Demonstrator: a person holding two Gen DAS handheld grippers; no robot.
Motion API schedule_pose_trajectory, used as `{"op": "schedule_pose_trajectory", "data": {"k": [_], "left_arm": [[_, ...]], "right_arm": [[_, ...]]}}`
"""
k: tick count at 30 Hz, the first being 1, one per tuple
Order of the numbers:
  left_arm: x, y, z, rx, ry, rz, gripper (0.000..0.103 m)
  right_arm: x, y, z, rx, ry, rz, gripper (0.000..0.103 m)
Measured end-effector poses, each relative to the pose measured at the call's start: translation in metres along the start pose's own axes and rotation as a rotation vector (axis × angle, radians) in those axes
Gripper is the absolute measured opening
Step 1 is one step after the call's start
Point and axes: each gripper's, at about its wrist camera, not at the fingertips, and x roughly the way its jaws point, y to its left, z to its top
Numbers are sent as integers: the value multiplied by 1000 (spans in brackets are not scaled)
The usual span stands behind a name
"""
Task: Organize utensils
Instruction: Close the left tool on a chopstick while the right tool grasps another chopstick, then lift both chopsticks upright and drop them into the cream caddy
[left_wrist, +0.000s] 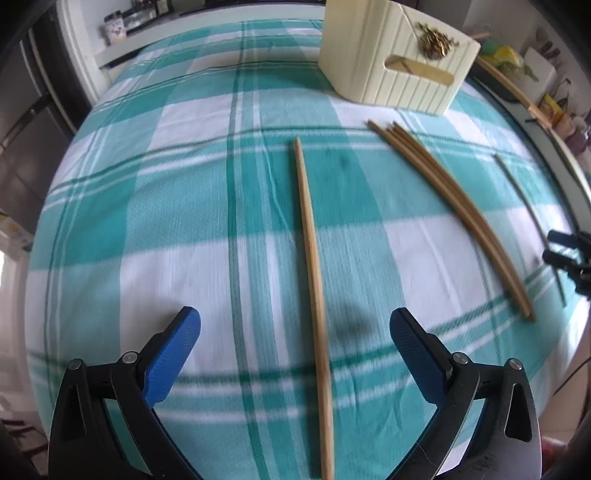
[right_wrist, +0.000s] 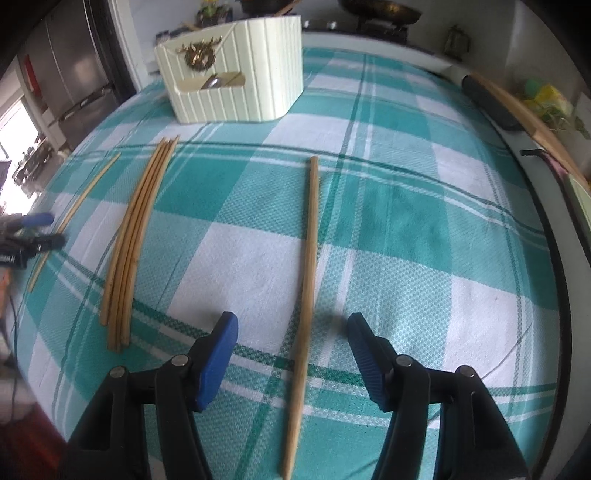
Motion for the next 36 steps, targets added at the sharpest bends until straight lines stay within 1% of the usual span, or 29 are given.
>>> {"op": "schedule_pose_trajectory", "data": {"k": [1,2,3,5,8,11,13,14,16,17,18,19,20,23,24,26,29,31,33,36], "left_arm": [[1,1,4,2,5,-5,101],[4,2,11,8,13,-5,97],[6,2,15,14,20,1,90],[11,2,24,30,37,11,86],[15,-1,34,50,45,8,83],[19,-9,45,78,49,32,75],[20,-13,52,84,43,36,68],[21,-14,55,82,41,41,63],[23,-13,63,69,27,30,47],[23,-12,66,60,19,34,31],[23,-10,70,44,14,39,16],[24,-8,72,30,11,31,10],[25,-5,75,9,7,16,6],[22,2,75,-47,-12,-40,5],[16,3,73,-53,-31,-58,5],[0,2,70,-53,-79,-76,5],[-37,-1,64,-40,-170,-109,5],[-66,-3,59,-26,-234,-132,5],[-96,-5,51,-14,-298,-156,5],[-130,-8,40,3,-369,-181,5]], "right_arm": [[2,0,5,-17,24,10,63],[3,0,7,-27,38,14,63],[6,1,12,-38,59,15,62],[10,1,20,-55,69,8,62],[18,3,36,-75,76,-1,51],[27,4,54,-75,77,-2,44],[32,6,66,-77,72,-7,42],[37,7,73,-77,73,-5,39],[41,6,82,-74,62,-12,34],[43,7,86,-77,51,-20,26],[44,5,89,-73,47,-16,15],[47,4,93,-58,44,-11,11],[48,2,95,-51,40,-16,8],[46,1,97,-35,13,-16,7],[42,1,96,-24,2,-9,7],[25,1,94,-7,-52,12,8],[-13,7,89,-7,-146,27,8],[-45,13,87,-16,-217,36,8],[-73,18,83,-25,-270,47,8],[-110,26,73,-36,-341,60,8]]}}
